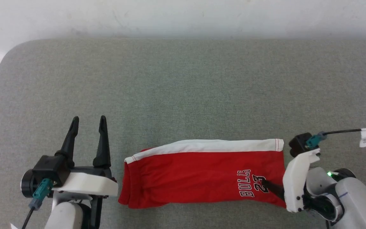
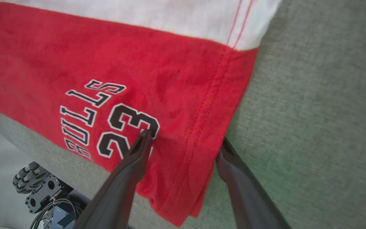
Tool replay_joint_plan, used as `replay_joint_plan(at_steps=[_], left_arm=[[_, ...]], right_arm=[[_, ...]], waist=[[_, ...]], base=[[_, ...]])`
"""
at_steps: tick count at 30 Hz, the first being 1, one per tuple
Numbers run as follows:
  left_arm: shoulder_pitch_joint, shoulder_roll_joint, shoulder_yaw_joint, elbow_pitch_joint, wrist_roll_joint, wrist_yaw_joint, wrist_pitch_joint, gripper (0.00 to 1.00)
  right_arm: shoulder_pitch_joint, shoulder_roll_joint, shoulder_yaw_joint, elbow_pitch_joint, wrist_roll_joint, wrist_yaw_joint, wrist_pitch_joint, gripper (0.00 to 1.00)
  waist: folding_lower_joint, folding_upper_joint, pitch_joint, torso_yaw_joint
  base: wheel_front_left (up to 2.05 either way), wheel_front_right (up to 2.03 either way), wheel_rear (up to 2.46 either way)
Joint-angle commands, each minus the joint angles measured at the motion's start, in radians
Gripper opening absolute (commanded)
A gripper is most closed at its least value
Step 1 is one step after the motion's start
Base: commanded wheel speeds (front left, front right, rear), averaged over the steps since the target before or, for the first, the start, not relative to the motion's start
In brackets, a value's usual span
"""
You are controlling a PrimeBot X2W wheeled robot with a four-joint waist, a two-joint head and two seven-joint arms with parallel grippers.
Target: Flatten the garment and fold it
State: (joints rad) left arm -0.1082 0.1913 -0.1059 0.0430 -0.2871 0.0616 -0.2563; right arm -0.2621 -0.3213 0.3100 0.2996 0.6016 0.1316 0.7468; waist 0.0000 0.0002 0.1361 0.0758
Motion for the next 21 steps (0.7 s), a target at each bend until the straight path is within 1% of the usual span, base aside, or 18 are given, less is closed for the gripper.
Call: replay_joint_plan(at_steps=[1,5,9,11,12,13,14,17,21], left_arm=[[-0.011,-0.014,0.012,-0.006,0.012,-0.011,-0.005,1.0],[-0.006,-0.037,0.031,-0.008,0.029,-0.028,-0.005,1.0],[-0.003,-0.054,0.049,-0.004,0.044,-0.046,-0.005,1.0],[-0.002,-0.057,0.054,-0.002,0.047,-0.05,-0.005,1.0],[0.0,-0.063,0.064,0.002,0.053,-0.059,-0.005,1.0],[0.0,-0.063,0.064,0.002,0.053,-0.059,-0.005,1.0],[0.0,-0.065,0.068,0.003,0.056,-0.063,-0.005,1.0],[0.002,-0.073,0.079,0.005,0.067,-0.074,-0.005,1.0],[0.006,-0.082,0.092,0.013,0.076,-0.083,-0.005,1.0]], right_arm=[[-0.02,0.01,0.035,0.02,0.012,-0.001,-0.006,1.0],[-0.051,0.024,0.105,0.05,0.037,-0.001,-0.027,1.0],[-0.072,0.017,0.162,0.079,0.057,-0.001,-0.036,1.0],[-0.076,0.012,0.171,0.09,0.061,-0.001,-0.033,1.0],[-0.083,0.002,0.182,0.105,0.072,-0.001,-0.034,0.04],[-0.083,0.002,0.182,0.105,0.072,-0.001,-0.034,0.04],[-0.087,-0.005,0.183,0.113,0.077,-0.001,-0.036,0.0],[-0.096,-0.03,0.172,0.135,0.092,-0.001,-0.038,0.0],[-0.107,-0.08,0.131,0.17,0.096,-0.001,-0.044,0.0]], waist=[[0.0,-0.0002,0.006,0.005],[0.0,-0.0002,0.012,0.008],[0.0,-0.0002,0.011,0.01],[0.0,-0.0002,0.011,0.01],[0.0,-0.0002,0.009,0.007],[0.0,-0.0002,0.009,0.007],[0.0,-0.0002,0.009,0.006],[0.0,-0.0002,0.007,0.001],[0.0,-0.0002,0.003,-0.008]], base=[[0.0,0.0,0.0],[0.0,0.0,0.0],[0.0,0.0,0.0],[0.0,0.0,0.0],[0.0,0.0,0.0],[0.0,0.0,0.0],[0.0,0.0,0.0],[0.0,0.0,0.0],[0.0,0.0,0.0]])
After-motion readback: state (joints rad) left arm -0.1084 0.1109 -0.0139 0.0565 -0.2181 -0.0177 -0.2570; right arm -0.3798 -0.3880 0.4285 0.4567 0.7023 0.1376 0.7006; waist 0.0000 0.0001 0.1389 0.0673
